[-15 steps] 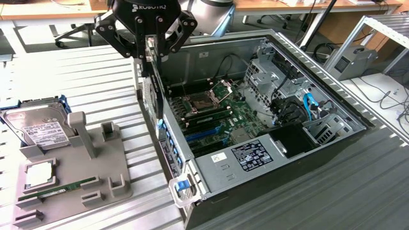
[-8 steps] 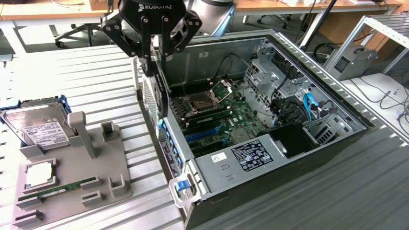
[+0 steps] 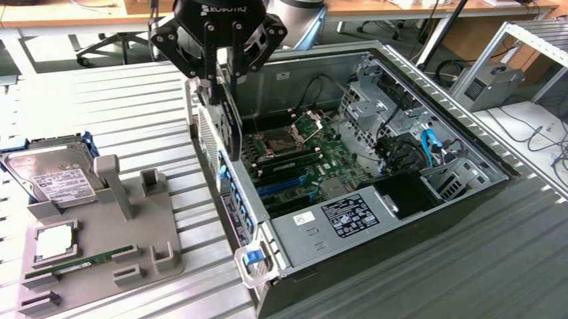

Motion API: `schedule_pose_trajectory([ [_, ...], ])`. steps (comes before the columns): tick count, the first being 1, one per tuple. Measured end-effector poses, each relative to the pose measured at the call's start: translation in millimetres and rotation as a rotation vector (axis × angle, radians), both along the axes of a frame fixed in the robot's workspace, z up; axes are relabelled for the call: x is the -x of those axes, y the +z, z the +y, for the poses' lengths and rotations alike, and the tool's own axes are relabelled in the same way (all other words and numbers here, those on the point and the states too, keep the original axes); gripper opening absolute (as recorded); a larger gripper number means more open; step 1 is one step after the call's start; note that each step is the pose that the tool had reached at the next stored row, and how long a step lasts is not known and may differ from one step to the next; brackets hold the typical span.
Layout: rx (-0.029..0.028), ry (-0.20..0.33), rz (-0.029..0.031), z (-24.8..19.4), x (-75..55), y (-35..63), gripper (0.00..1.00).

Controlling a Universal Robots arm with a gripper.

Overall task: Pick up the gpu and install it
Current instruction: 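Pick up the gpu and move the gpu toward the slot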

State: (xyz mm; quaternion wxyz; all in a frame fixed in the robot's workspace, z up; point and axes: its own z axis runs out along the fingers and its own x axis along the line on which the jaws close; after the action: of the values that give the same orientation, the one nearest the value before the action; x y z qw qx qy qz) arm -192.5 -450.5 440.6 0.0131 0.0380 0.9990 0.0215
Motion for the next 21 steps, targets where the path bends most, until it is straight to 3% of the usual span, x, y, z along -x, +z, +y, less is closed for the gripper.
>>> schedule_pose_trajectory([
  [21, -0.0001, 0.0, 0.0, 0.0, -17.3, 0.0, 0.26],
])
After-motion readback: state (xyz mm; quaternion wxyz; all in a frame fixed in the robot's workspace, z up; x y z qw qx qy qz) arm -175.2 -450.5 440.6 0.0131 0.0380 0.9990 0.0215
